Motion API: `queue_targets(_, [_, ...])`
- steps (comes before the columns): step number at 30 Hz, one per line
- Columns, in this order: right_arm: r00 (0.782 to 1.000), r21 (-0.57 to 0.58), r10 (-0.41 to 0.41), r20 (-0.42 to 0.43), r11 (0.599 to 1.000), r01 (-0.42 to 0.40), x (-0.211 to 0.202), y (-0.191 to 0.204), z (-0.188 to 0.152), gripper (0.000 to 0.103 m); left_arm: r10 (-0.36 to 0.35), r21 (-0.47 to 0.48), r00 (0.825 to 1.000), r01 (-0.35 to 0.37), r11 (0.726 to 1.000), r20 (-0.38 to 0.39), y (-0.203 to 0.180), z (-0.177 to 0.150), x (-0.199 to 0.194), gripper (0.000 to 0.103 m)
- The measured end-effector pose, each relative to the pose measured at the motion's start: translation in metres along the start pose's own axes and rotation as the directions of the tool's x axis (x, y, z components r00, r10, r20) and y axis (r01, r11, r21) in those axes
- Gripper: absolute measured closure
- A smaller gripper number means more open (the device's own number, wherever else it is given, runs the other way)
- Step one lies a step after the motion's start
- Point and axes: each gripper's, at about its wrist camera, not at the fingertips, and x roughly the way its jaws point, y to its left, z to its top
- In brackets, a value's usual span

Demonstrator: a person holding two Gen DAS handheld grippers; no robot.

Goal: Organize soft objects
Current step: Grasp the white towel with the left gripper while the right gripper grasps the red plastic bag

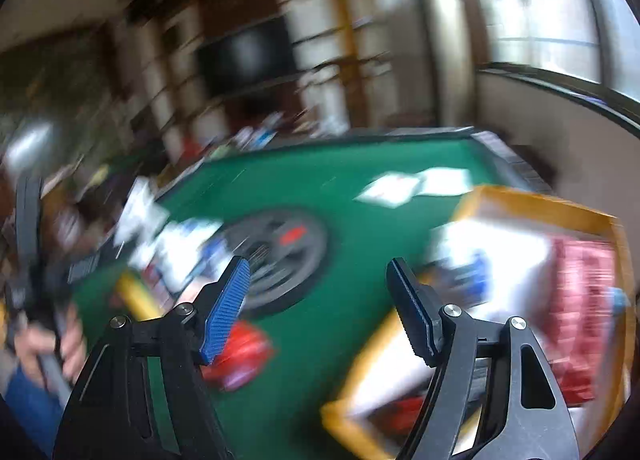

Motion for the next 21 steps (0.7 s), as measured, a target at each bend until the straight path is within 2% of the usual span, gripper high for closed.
queue_targets(3, [0.989,-0.095,0.077,-0.128,0.991,-0.089,0.027,0.045,-0.017,0.031,-0.002,-0.01,1.0,0.002,1.0,-0.007,0.001,0.0,0.005,0.084])
queue_targets(7, [0.97,-0.23,-0.003,-0.241,0.972,-0.054,0.055,0.08,-0.043,0.031,-0.031,-0.03,0.999,0.029,0.999,-0.041,0.003,-0.001,0.009,0.084])
queue_targets(11, [0.953,-0.235,-0.054,-0.298,0.972,-0.018,0.073,0.076,-0.055,0.031,-0.033,-0.011,0.999,0.032,0.999,-0.035,-0.002,-0.002,0.004,0.084])
queue_targets(13, [0.945,-0.215,-0.047,-0.324,0.976,-0.025,0.082,0.073,-0.057,0.043,-0.034,0.001,0.999,0.035,0.999,-0.035,-0.005,-0.003,0.004,0.084])
queue_targets(14, [0.938,-0.194,-0.031,-0.344,0.98,-0.038,0.084,0.069,-0.06,0.059,-0.033,0.005,0.999,0.033,0.999,-0.035,-0.006,-0.003,0.003,0.084])
queue_targets(15, [0.932,-0.166,-0.006,-0.362,0.984,-0.059,0.086,0.066,-0.062,0.063,-0.034,0.006,0.999,0.034,0.999,-0.036,-0.007,-0.004,0.004,0.084])
queue_targets(17, [0.928,-0.146,0.02,-0.372,0.986,-0.08,0.086,0.064,-0.061,0.063,-0.039,0.01,0.998,0.04,0.999,-0.042,-0.007,-0.003,0.005,0.084])
queue_targets(21, [0.939,-0.176,0.023,-0.344,0.98,-0.089,0.079,0.073,-0.06,0.063,-0.037,0.014,0.998,0.038,0.999,-0.045,-0.007,-0.004,0.005,0.084])
